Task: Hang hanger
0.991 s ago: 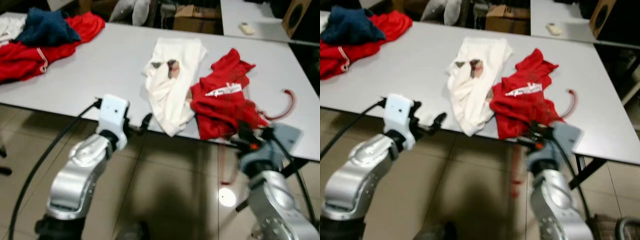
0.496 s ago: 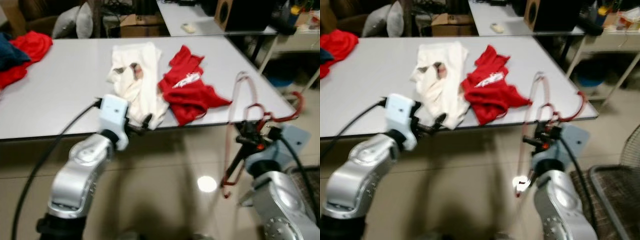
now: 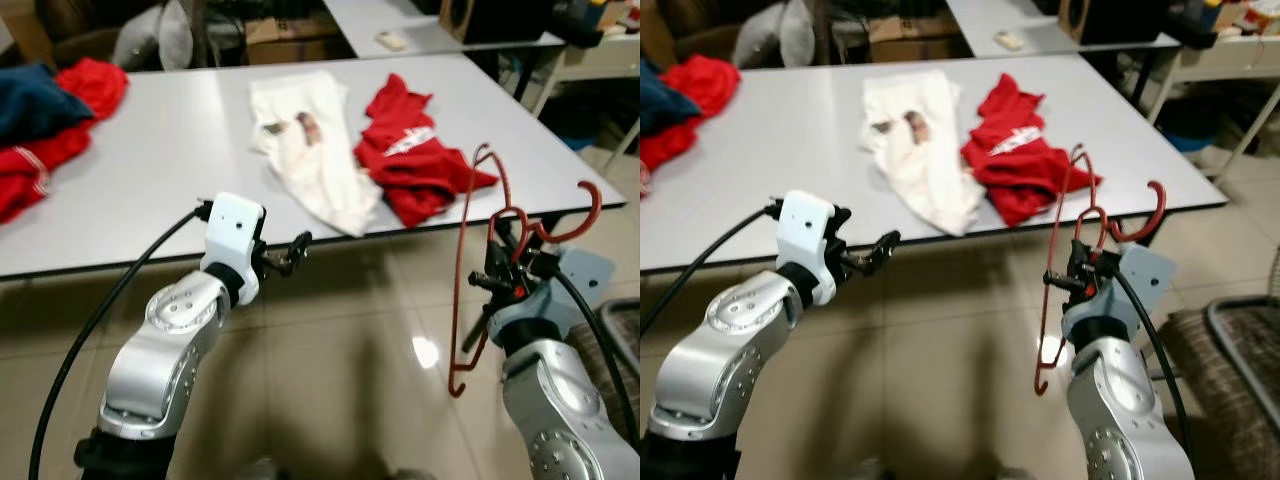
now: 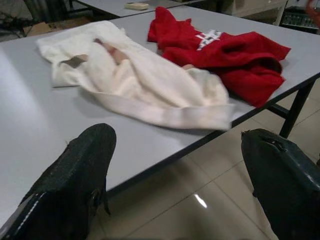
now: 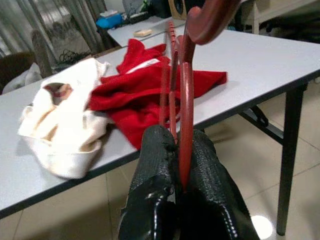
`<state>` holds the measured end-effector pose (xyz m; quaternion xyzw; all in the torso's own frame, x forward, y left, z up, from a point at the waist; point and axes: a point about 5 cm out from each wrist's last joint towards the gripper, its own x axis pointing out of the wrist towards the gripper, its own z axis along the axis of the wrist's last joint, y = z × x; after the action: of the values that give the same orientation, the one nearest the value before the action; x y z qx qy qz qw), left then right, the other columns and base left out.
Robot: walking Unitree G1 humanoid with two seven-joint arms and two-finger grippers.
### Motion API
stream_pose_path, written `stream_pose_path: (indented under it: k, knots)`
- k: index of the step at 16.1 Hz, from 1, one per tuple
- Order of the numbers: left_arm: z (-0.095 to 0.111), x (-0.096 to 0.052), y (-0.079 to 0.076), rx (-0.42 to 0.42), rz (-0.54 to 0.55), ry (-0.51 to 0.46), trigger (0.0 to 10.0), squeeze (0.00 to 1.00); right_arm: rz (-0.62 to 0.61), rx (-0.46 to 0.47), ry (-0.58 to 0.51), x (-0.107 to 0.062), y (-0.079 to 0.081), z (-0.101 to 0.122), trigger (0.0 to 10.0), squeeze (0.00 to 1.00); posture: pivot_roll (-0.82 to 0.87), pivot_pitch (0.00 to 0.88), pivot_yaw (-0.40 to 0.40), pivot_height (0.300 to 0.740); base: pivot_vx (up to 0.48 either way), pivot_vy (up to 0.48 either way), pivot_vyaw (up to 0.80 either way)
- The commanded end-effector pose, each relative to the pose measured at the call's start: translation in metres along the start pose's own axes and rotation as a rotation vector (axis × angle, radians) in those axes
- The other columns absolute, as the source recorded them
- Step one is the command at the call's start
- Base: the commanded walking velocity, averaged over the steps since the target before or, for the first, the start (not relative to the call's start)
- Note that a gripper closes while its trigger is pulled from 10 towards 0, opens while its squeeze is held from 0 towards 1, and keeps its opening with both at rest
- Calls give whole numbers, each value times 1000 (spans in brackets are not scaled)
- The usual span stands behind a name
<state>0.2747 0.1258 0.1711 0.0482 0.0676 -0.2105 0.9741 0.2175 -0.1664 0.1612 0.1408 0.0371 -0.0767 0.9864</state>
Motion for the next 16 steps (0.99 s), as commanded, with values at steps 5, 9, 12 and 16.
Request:
stream_pose_path:
  k: [5, 9, 12, 16]
  knots:
    - [-3, -6, 6, 9, 33, 17, 10000, 0, 51, -43, -6, 1, 7, 2, 10000, 0, -24, 87, 3, 740, 0, 337, 0]
    - [-5, -9, 6, 10, 40, 25, 10000, 0, 87, -85, -16, 2, 7, 4, 10000, 0, -22, 89, -9, 740, 0, 338, 0]
    - [-6, -11, 7, 12, 51, 28, 10000, 0, 136, -130, -34, 5, 10, 6, 10000, 0, -14, 83, -20, 740, 0, 335, 0]
    - [-6, -14, 11, 12, 79, 26, 10000, 0, 176, -128, -14, 7, 11, 4, 10000, 0, -2, 82, -43, 740, 0, 336, 0]
